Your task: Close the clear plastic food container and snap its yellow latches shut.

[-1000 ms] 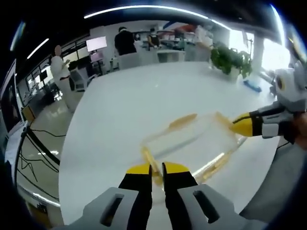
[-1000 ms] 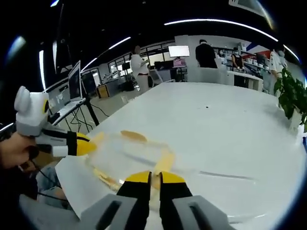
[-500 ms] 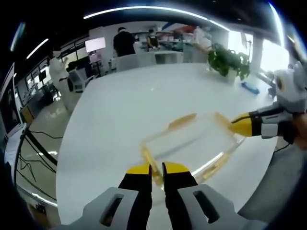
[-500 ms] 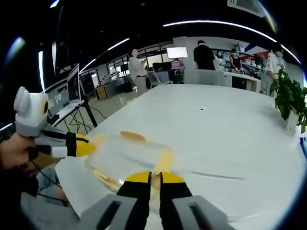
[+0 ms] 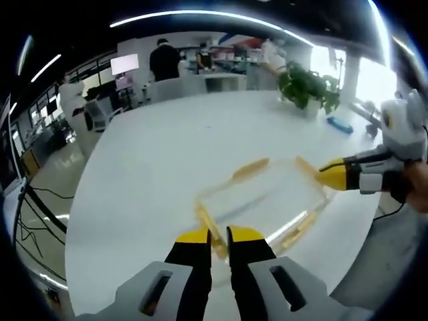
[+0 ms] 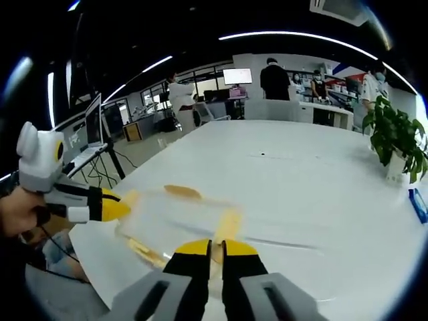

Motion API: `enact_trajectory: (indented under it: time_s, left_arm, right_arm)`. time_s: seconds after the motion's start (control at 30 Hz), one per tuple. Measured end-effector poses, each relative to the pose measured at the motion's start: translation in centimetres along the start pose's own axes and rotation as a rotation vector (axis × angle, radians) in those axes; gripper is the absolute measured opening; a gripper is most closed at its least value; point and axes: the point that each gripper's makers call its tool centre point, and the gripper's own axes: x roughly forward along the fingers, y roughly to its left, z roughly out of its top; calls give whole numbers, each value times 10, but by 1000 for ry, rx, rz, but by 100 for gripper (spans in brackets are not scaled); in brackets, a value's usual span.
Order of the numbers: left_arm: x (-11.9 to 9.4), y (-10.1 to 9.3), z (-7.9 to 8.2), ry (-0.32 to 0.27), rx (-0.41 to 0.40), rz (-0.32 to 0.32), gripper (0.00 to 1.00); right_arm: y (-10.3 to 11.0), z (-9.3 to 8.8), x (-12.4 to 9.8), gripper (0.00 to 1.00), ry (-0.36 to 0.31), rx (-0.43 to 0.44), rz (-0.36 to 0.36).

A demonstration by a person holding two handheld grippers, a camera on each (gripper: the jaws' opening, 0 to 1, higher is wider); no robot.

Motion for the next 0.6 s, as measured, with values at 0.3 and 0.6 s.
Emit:
enact_trajectory:
  time_s: [0.3,0.6]
  left_arm:
    - [11,-27,13,-17,16,-51,5]
    - [22,-60,26,-36,34,-107,5]
  right_arm:
    - [-28,1,-13,1,-15,31,-49]
    - [-60,-4,-29,0,-21,64,-105]
